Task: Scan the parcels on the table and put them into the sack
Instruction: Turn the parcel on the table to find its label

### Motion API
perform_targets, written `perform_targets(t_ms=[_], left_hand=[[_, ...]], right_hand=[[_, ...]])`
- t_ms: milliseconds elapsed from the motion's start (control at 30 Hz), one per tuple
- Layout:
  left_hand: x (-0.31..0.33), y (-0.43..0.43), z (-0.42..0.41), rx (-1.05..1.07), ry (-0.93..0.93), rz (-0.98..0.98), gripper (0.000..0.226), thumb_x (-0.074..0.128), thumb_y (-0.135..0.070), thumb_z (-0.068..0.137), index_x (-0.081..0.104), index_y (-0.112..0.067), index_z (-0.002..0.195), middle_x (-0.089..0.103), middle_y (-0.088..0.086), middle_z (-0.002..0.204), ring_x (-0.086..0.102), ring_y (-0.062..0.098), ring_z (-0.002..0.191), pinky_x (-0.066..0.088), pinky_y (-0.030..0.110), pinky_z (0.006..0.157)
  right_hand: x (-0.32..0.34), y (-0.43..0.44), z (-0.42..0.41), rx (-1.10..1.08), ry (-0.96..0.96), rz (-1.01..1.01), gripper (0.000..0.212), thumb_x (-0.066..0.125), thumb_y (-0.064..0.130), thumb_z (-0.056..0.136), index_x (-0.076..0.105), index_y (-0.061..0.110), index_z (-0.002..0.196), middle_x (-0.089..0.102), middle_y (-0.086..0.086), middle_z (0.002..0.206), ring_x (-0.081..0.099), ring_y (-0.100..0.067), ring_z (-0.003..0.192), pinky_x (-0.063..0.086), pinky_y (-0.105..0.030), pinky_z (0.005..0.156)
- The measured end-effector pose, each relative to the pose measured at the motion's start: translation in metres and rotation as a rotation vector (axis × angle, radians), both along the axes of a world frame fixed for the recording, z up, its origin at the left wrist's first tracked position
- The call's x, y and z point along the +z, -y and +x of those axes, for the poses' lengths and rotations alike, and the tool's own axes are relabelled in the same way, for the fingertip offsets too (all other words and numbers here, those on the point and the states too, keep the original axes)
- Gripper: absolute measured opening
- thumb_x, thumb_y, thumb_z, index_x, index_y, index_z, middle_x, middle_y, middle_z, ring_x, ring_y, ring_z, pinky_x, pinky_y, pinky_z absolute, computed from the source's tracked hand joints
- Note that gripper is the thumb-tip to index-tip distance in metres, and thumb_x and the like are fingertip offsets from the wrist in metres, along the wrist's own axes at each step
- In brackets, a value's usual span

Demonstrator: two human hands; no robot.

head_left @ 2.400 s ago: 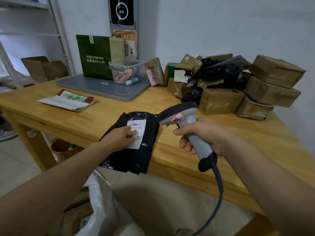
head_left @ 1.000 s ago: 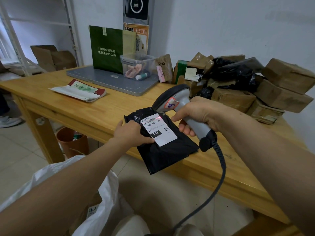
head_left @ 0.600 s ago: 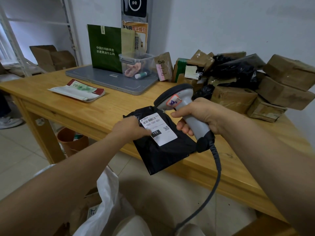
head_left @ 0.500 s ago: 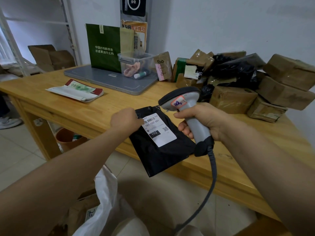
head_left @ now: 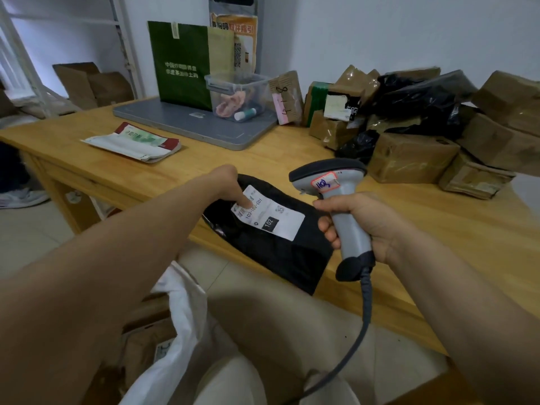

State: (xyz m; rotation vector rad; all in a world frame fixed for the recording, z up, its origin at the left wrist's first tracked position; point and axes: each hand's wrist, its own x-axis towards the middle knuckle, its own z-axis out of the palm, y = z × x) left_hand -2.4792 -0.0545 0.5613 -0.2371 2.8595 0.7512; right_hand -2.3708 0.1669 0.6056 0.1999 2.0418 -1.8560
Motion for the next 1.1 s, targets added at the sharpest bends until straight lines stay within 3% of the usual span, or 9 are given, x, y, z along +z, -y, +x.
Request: perform_targets(t_ms=[67,267,500,567,667,733,800,933,1100], left_hand=[[0.007,0.033,0.025,0.097,0.042,0.075,0.058,0.085,-0.027,0.070,0.052,-0.001,0.110,0.058,0.011,0.110,0.052,0.027,0.095,0.045,0.038,0.084],[0.004,0.150,0.135,0.527,0.097,0.312,0.052,0.087,-0.017,0.066,0.058,-0.001,0.104,0.063,0.014,0.107,0.061,0.033,0.099,0.051,0.044,0.090],[-0.069,0.210,0.235,0.920,0.199,0.436,0.016,0.065,-0.002,0.086,0.052,0.006,0.087,0.054,0.018,0.079,0.053,0.032,0.066,0.047,0.039,0.063],[-0.096,0.217,0.248,0.959,0.240,0.392,0.020,0.062,-0.005,0.090,0.056,0.010,0.102,0.053,0.020,0.078,0.053,0.030,0.064,0.047,0.036,0.063],[-0.111,0.201,0.243,0.862,0.212,0.346,0.039,0.062,-0.019,0.093,0.055,0.007,0.120,0.060,0.021,0.103,0.054,0.029,0.072,0.046,0.036,0.068],[-0.108,0.179,0.226,0.798,0.147,0.375,0.043,0.061,-0.019,0.093,0.052,0.008,0.126,0.056,0.024,0.125,0.056,0.035,0.093,0.043,0.036,0.078],[-0.097,0.151,0.202,0.750,0.063,0.382,0.041,0.060,-0.017,0.094,0.052,0.005,0.127,0.056,0.023,0.122,0.055,0.035,0.108,0.042,0.035,0.080],[-0.068,0.093,0.146,0.569,-0.142,0.337,0.029,0.057,-0.025,0.088,0.061,-0.002,0.105,0.061,0.022,0.111,0.059,0.034,0.099,0.051,0.042,0.082],[-0.029,-0.008,0.079,0.243,-0.426,0.205,0.050,0.056,-0.028,0.092,0.046,-0.013,0.138,0.045,0.010,0.135,0.054,0.029,0.111,0.046,0.045,0.097]], right_hand=[[-0.003,0.013,0.005,0.035,-0.009,-0.021,0.015,0.065,0.011,0.086,0.056,0.003,0.096,0.057,-0.009,0.052,0.049,-0.016,0.037,0.043,-0.021,0.037],[-0.016,0.078,0.035,0.216,-0.007,-0.059,0.013,0.065,0.011,0.086,0.055,0.002,0.090,0.058,-0.008,0.050,0.050,-0.016,0.036,0.044,-0.020,0.038],[-0.030,0.125,0.070,0.338,0.042,-0.031,0.012,0.066,0.010,0.087,0.059,0.002,0.084,0.059,-0.009,0.050,0.051,-0.016,0.036,0.044,-0.023,0.039],[-0.031,0.125,0.072,0.334,0.043,-0.016,0.012,0.066,0.010,0.087,0.060,0.001,0.082,0.059,-0.009,0.051,0.051,-0.016,0.037,0.044,-0.023,0.040],[-0.033,0.116,0.070,0.297,0.033,-0.007,0.012,0.067,0.010,0.086,0.059,0.002,0.082,0.059,-0.008,0.051,0.051,-0.016,0.037,0.044,-0.022,0.040],[-0.035,0.107,0.065,0.265,0.030,-0.001,0.012,0.068,0.010,0.085,0.058,0.002,0.085,0.059,-0.008,0.051,0.052,-0.016,0.037,0.045,-0.022,0.039],[-0.036,0.095,0.058,0.213,0.033,-0.006,0.016,0.069,0.011,0.084,0.057,0.002,0.091,0.060,-0.009,0.052,0.053,-0.016,0.038,0.047,-0.023,0.040],[-0.036,0.061,0.044,0.083,0.019,-0.074,0.016,0.068,0.009,0.084,0.056,0.003,0.092,0.060,-0.009,0.053,0.053,-0.016,0.038,0.047,-0.022,0.039],[-0.034,0.000,0.022,-0.114,0.063,-0.241,0.010,0.061,0.011,0.089,0.053,0.007,0.092,0.056,-0.006,0.052,0.050,-0.014,0.038,0.044,-0.020,0.038]])
